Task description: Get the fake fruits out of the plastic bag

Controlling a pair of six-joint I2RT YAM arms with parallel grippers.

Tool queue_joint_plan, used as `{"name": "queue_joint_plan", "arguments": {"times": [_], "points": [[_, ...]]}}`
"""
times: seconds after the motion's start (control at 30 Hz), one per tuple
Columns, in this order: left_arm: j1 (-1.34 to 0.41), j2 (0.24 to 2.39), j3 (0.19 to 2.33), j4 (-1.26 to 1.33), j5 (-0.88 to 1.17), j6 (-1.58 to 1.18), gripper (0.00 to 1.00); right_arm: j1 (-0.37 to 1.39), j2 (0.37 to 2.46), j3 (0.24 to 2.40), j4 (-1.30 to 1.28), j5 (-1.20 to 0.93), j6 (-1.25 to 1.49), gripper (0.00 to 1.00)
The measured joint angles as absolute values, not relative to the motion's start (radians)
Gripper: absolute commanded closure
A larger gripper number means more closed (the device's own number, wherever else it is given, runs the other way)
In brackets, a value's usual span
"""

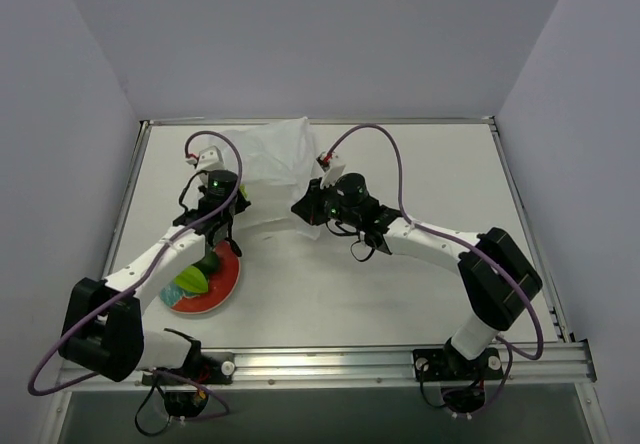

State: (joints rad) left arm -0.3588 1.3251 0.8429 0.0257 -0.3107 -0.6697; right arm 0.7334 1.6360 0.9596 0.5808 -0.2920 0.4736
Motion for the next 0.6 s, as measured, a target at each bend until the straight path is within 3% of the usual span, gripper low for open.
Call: {"name": "queue_joint_plan", "arguments": {"times": [0.6], "points": [[-0.356, 1.196, 1.129, -0.378, 0.248, -0.641, 0.98, 0.734, 1.670, 0.942, 0.604, -0.265, 0.474, 1.00]]}}
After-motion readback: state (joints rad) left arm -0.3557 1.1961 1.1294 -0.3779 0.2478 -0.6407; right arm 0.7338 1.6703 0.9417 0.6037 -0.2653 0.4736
